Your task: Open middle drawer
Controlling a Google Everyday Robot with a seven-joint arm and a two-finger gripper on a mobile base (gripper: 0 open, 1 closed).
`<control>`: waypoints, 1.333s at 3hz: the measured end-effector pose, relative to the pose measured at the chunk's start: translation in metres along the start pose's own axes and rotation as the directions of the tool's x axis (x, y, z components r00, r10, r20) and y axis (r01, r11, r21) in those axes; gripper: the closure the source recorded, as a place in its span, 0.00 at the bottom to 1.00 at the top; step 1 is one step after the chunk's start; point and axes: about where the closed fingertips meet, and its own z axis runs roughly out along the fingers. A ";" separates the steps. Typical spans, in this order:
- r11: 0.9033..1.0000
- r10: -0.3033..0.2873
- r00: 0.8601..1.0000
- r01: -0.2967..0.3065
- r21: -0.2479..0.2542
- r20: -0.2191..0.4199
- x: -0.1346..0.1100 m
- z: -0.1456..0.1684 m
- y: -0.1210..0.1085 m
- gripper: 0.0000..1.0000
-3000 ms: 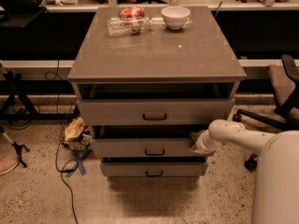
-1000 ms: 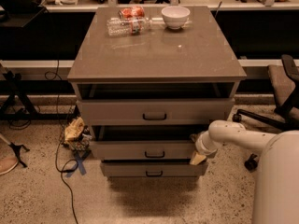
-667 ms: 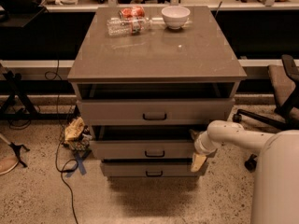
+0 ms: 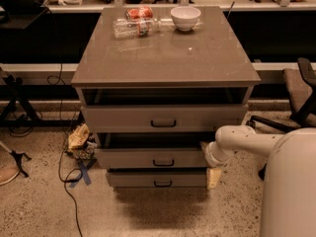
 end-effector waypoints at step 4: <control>0.992 -0.008 0.999 0.004 -0.126 -0.033 -0.002 0.011 -0.009 0.18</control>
Offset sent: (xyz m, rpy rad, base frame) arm 0.0023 0.0102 0.0079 -0.0915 0.1166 0.0533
